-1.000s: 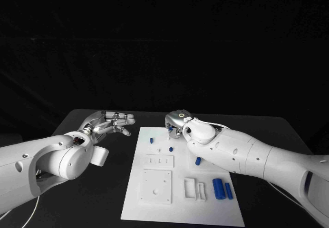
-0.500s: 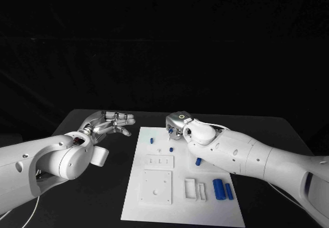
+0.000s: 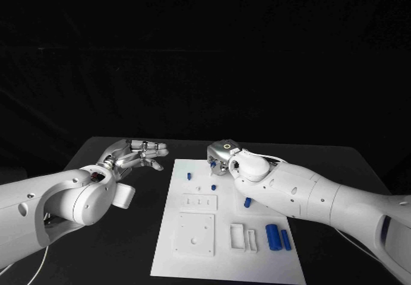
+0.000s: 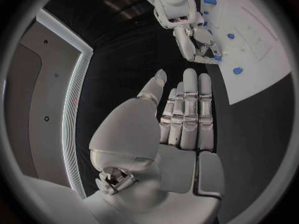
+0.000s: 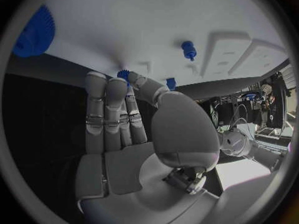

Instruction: Assemble the parts on the task board

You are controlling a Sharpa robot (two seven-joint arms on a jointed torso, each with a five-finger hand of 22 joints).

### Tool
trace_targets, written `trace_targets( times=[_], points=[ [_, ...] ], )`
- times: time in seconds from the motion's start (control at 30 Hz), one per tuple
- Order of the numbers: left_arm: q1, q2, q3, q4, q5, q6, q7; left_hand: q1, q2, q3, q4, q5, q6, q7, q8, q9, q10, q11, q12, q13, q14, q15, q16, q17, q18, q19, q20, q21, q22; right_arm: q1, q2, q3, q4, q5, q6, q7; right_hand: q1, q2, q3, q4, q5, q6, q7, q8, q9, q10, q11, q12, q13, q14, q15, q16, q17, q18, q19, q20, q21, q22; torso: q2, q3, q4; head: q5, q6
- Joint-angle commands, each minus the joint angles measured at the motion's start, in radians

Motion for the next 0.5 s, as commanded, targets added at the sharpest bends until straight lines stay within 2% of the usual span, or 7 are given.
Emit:
trace_targets(
  times=[0.03,0.1,0.2,0.23,0.27,0.37,0.5],
  points=[
    [0.002,0.002,0.001,0.001,-0.003,0.009,0.006,0.0,0.012,-0.008,-0.003,-0.002,-0.004,0.003,-0.005,0.002,-0.006,0.001,-0.003,0.002,-0.007,0.0,0.003,-0.002,0.016,-0.009,0.003,0.008,-0.002,-0.005,0.0,-0.003,-0.006,0.01,0.007,0.009,-0.008,-0.018,0.008,-0.002,-0.011,-0.044,0.01,0.002,-0.004,-0.058,0.016,0.001,-0.008,-0.007,0.01,-0.013,-0.005,0.016,0.005,0.009,-0.04,-0.019,0.0,-0.0007,0.0006,0.0,0.002],
    [0.002,0.002,0.001,0.0,-0.003,0.008,0.006,0.0,0.012,-0.008,-0.003,-0.002,-0.004,0.003,-0.005,0.002,-0.006,0.001,-0.003,0.002,-0.007,0.0,0.003,-0.002,0.016,-0.009,0.003,0.008,-0.002,-0.005,0.0,-0.003,-0.008,0.016,0.0,0.011,-0.011,-0.045,0.001,-0.006,-0.025,-0.111,0.012,0.003,-0.006,-0.136,0.029,0.002,-0.008,-0.009,0.017,-0.028,-0.014,0.023,-0.001,0.018,-0.09,-0.044,0.0,-0.0008,0.0004,0.0,0.002],
    [0.003,0.002,0.001,0.0,-0.003,0.007,0.005,0.0,0.011,-0.009,-0.003,-0.003,-0.006,0.004,-0.005,0.002,-0.012,0.002,-0.003,0.002,-0.008,0.001,0.002,-0.003,0.016,-0.01,0.003,0.007,-0.003,-0.005,-0.001,-0.003,-0.009,0.027,-0.016,0.015,0.03,-0.049,-0.146,0.021,-0.01,-0.179,-0.006,0.004,-0.006,-0.231,0.037,0.001,-0.008,0.004,0.02,-0.057,-0.034,0.03,0.021,0.024,-0.134,-0.085,0.0,-0.0007,0.0004,0.0,0.003],
    [0.003,0.002,0.001,-0.001,-0.003,0.006,0.005,0.0,0.011,-0.009,-0.003,-0.003,-0.006,0.004,-0.005,0.002,-0.012,0.002,-0.003,0.002,-0.008,0.001,0.002,-0.003,0.016,-0.01,0.003,0.007,-0.003,-0.005,-0.002,-0.003,-0.008,0.029,-0.022,0.015,0.043,-0.049,-0.18,0.033,-0.01,-0.198,-0.016,0.004,-0.006,-0.241,0.04,0.002,-0.008,0.005,0.022,-0.06,-0.035,0.032,0.028,0.026,-0.144,-0.095,0.0,-0.0008,0.0004,0.0,0.003],
    [0.003,0.002,0.001,-0.001,-0.003,0.006,0.005,0.0,0.01,-0.009,-0.003,-0.003,-0.006,0.004,-0.005,0.002,-0.013,0.003,-0.003,0.002,-0.008,0.001,0.002,-0.003,0.016,-0.01,0.004,0.008,-0.004,-0.005,-0.004,-0.003,-0.006,0.031,-0.027,0.015,0.052,-0.052,-0.205,0.049,-0.018,-0.213,-0.016,0.003,-0.007,-0.258,0.043,0.0,-0.009,0.005,0.024,-0.061,-0.035,0.034,0.034,0.028,-0.154,-0.104,0.0,-0.0008,0.0002,0.001,0.003],
    [0.003,0.002,0.001,-0.003,-0.003,0.006,0.004,0.0,0.01,-0.009,-0.004,-0.003,-0.007,0.005,-0.005,0.002,-0.016,0.003,-0.003,0.002,-0.008,0.001,0.002,-0.004,0.017,-0.01,0.004,0.007,-0.004,-0.005,-0.016,-0.003,0.008,0.036,-0.039,0.011,0.067,-0.064,-0.228,0.074,-0.021,-0.235,-0.026,0.002,-0.007,-0.292,0.054,-0.002,-0.011,0.005,0.029,-0.061,-0.035,0.038,0.039,0.031,-0.162,-0.114,0.0,-0.0006,-0.0001,0.001,0.003],
    [0.003,0.001,0.001,-0.006,-0.003,0.005,0.004,0.0,0.01,-0.009,-0.004,-0.003,-0.007,0.005,-0.005,0.002,-0.017,0.004,-0.003,0.002,-0.008,0.001,0.002,-0.004,0.017,-0.01,0.004,0.007,-0.004,-0.005,-0.047,-0.002,0.042,0.047,-0.05,0.006,0.074,-0.073,-0.235,0.093,-0.022,-0.236,-0.025,0.002,-0.007,-0.287,0.056,-0.002,-0.01,0.004,0.031,-0.058,-0.034,0.044,0.04,0.035,-0.161,-0.119,0.0,0.0,-0.0017,0.002,0.004]
  ],
)
